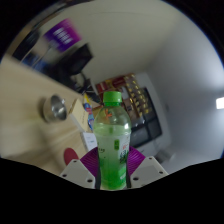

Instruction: Pour water

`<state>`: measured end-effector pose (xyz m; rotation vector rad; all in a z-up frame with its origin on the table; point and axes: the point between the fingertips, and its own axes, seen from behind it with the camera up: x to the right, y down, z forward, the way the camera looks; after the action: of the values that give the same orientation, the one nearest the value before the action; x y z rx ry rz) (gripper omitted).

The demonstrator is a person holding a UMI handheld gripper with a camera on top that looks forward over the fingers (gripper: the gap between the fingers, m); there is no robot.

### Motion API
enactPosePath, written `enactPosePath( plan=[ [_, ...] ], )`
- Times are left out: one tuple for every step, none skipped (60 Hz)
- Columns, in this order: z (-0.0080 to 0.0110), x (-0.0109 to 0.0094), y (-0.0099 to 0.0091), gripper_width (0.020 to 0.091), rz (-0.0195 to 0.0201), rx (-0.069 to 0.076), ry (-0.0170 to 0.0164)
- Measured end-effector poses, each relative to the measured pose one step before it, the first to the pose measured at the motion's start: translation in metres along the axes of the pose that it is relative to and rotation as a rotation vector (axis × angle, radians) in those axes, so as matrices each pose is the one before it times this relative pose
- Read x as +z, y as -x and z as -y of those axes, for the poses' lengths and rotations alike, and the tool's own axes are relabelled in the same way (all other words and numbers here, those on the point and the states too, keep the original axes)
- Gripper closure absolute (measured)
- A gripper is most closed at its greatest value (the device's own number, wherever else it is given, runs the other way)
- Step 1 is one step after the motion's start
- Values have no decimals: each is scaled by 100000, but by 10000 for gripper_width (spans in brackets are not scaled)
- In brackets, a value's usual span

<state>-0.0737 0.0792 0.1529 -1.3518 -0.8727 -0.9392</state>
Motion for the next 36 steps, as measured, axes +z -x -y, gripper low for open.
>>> enactPosePath(
  plan=[
    [306,374,67,761,38,-7525,-688],
    [270,351,95,763,241,-7368,-669],
    [253,364,150,762,213,-6948,-591],
    [311,328,101,762,61,-6581,-574],
    [302,330,131,763,83,-6009,-614],
    [-267,639,-394,762,954,-5447,-1388],
    [580,455,175,760,-377,-5127,-107],
    [324,232,67,762,88,-4934,-291],
    [270,217,-23,761,43,-4713,-214],
    [256,250,23,757,-7,-4502,-234],
    [212,249,-89,759,-270,-4212,-114],
    [173,204,-179,760,-565,-3856,-43],
    [143,123,-198,758,-688,-3814,-45],
    [-606,-301,-559,755,-394,-3755,-308],
    [-688,2113,-896,759,1851,-3680,-2245],
    [245,131,-139,758,-585,-3667,-275],
    [92,128,-167,761,-611,-3438,-328],
    [58,51,-125,760,-569,-3188,-223],
    [86,268,-138,758,-545,-2982,-54],
    [8,199,-95,755,-443,-2934,-84],
    [-157,-579,-216,755,33,-3077,-530],
    [92,-4,-76,755,-249,-2906,-355],
    [90,1233,-174,758,327,-2746,-551],
    [98,85,-54,753,-344,-2607,-192],
    [60,31,-47,752,-210,-2410,-138],
    [44,26,-12,759,-163,-2103,-86],
    [86,-7,46,756,3,-1870,-153],
    [96,-33,101,757,238,-1690,-164],
    [70,-6,109,758,308,-1413,-145],
    [56,26,36,755,184,-1102,-95],
    [39,-61,54,757,52,-846,48],
    [-184,-1070,28,757,305,-840,-366],
    [184,695,-116,758,190,-198,197],
    [-132,1243,204,759,213,-611,-571],
    [46,80,41,757,80,-195,77],
    [-27,80,-5,758,125,-144,-21]
  ],
)
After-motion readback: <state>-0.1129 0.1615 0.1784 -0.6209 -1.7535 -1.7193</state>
